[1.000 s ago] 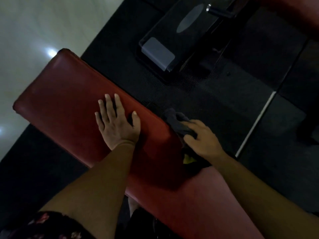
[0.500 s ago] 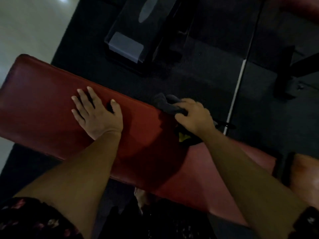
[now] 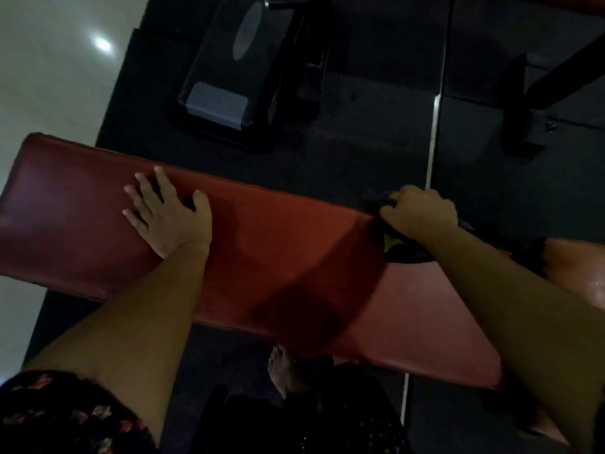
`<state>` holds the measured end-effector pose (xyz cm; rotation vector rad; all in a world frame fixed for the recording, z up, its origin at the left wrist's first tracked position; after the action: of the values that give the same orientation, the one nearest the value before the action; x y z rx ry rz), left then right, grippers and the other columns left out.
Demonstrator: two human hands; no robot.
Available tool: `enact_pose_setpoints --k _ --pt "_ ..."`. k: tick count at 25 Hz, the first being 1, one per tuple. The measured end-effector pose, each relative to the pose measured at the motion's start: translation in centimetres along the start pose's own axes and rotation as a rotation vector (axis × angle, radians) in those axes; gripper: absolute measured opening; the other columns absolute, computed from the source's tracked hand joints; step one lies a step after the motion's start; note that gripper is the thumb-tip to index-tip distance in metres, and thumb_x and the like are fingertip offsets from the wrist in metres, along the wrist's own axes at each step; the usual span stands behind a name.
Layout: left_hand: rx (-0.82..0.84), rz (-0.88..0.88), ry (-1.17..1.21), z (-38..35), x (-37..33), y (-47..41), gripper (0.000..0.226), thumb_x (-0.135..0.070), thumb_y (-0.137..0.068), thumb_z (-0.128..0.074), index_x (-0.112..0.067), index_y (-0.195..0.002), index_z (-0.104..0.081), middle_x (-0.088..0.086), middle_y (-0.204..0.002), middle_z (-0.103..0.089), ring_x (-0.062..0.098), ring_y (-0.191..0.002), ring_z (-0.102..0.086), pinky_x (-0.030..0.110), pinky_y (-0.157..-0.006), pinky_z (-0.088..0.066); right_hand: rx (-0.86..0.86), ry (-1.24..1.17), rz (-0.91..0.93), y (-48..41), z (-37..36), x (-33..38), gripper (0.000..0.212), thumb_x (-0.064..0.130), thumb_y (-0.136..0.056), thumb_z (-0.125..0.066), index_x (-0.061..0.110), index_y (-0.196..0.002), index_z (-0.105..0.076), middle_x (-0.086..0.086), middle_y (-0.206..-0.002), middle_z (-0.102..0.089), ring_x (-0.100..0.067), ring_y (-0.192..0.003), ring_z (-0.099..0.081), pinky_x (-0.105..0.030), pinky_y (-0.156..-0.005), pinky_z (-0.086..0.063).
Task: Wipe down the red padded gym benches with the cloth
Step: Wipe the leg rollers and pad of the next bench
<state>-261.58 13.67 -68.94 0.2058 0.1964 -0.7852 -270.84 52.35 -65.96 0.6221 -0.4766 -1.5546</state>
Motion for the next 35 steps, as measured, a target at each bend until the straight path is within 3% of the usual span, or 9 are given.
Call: enact_pose_setpoints --k 2,5,8,11,14,19,24,29,35 --pt "0.011 -0.254 0.042 0.5 -2.1 0.8 0.076 -0.036 -0.089 -0.041 -0.019 -0.157 -0.013 0.006 -0.165 -0.011 0.026 -0.152 0.0 0.043 -0.121 0.005 -0.046 0.089 -0.114 0.4 -0.3 -0.5 0.052 0.046 -0.096 -0.034 0.016 -0.134 -0.052 -0.008 -0.131 -0.049 -0.035 -0.121 -0.043 -0.048 -0.096 -0.035" --pt "0.089 -0.659 -0.038 -0.4 -7.2 4.3 0.077 -0.041 -0.085 -0.037 -0.019 -0.156 -0.02 0.006 -0.163 -0.017 0.026 -0.151 -0.007 0.044 -0.121 0.003 -0.126 0.131 0.147 1.4 -0.5 2.1 0.051 0.047 -0.097 -0.034 0.024 -0.14 -0.046 -0.004 -0.142 -0.043 -0.035 -0.127 -0.038 -0.051 -0.1 -0.034" --pt "0.174 -0.934 -0.113 -2.3 -12.6 9.3 0.076 -0.05 -0.088 -0.034 -0.018 -0.155 -0.024 0.006 -0.162 -0.021 0.025 -0.15 -0.012 0.047 -0.121 0.0 -0.147 0.033 0.336 1.8 -0.1 -1.0 0.05 0.044 -0.095 -0.044 0.036 -0.145 -0.039 0.002 -0.152 -0.033 -0.032 -0.129 -0.035 -0.048 -0.101 -0.037" --pt "0.225 -1.125 -0.12 -4.0 -17.4 15.3 0.071 -0.05 -0.089 -0.036 -0.018 -0.153 -0.032 0.007 -0.159 -0.029 0.025 -0.149 -0.021 0.046 -0.12 0.0 -0.087 0.021 0.142 0.8 -1.5 -7.9 0.048 0.045 -0.093 -0.05 0.036 -0.14 -0.046 0.001 -0.147 -0.037 -0.032 -0.127 -0.037 -0.051 -0.102 -0.037" --pt "0.266 -1.163 -0.15 -5.6 -19.9 19.7 0.069 -0.05 -0.091 -0.032 -0.02 -0.153 -0.03 0.004 -0.16 -0.027 0.021 -0.149 -0.02 0.046 -0.121 -0.001 -0.114 -0.131 -0.139 1.0 -2.1 -11.5 0.048 0.046 -0.092 -0.048 0.033 -0.138 -0.049 -0.002 -0.144 -0.038 -0.036 -0.127 -0.034 -0.053 -0.1 -0.034" --pt "0.258 -1.151 -0.19 -6.4 -19.8 20.1 0.069 -0.052 -0.092 -0.029 -0.022 -0.155 -0.026 0.0 -0.161 -0.025 0.018 -0.15 -0.018 0.049 -0.121 -0.008 -0.168 -0.044 0.231 2.0 -2.4 -11.0 0.057 0.042 -0.09 -0.055 0.043 -0.144 -0.039 0.004 -0.154 -0.028 -0.034 -0.132 -0.03 -0.054 -0.104 -0.034" --pt "0.271 -1.157 -0.169 -6.8 -19.9 20.0 0.068 -0.051 -0.093 -0.031 -0.022 -0.154 -0.028 0.001 -0.161 -0.026 0.019 -0.15 -0.018 0.048 -0.121 -0.006 -0.099 -0.204 -0.151 1.6 -4.2 -18.2 0.052 0.04 -0.091 -0.053 0.035 -0.142 -0.043 -0.004 -0.15 -0.03 -0.038 -0.129 -0.032 -0.053 -0.101 -0.039" --pt "0.25 -1.258 -0.104 -5.7 -20.5 21.3 0.062 -0.046 -0.094 -0.034 -0.021 -0.151 -0.034 0.004 -0.158 -0.033 0.023 -0.148 -0.023 0.052 -0.119 -0.009 -0.19 -0.222 0.085 2.9 -5.6 -17.5 0.064 0.041 -0.089 -0.055 0.037 -0.149 -0.032 -0.006 -0.155 -0.024 -0.042 -0.13 -0.032 -0.049 -0.105 -0.035" --pt "0.309 -1.396 -0.11 -6.9 -21.3 27.5 0.057 -0.045 -0.098 -0.032 -0.025 -0.151 -0.035 0.003 -0.158 -0.032 0.023 -0.147 -0.023 0.051 -0.119 -0.012 -0.176 -0.589 -0.289 5.0 -8.2 -21.1 0.066 0.045 -0.091 -0.049 0.033 -0.152 -0.026 -0.013 -0.154 -0.021 -0.044 -0.128 -0.038 -0.044 -0.102 -0.035"
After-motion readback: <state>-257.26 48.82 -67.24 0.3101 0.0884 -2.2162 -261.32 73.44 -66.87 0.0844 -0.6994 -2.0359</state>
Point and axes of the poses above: each hand's wrist, its own y-axis away from the middle knuckle, its own z-axis out of the back of the hand, x = y × z, the point moved 8 cm from there along -y, towards the middle knuckle
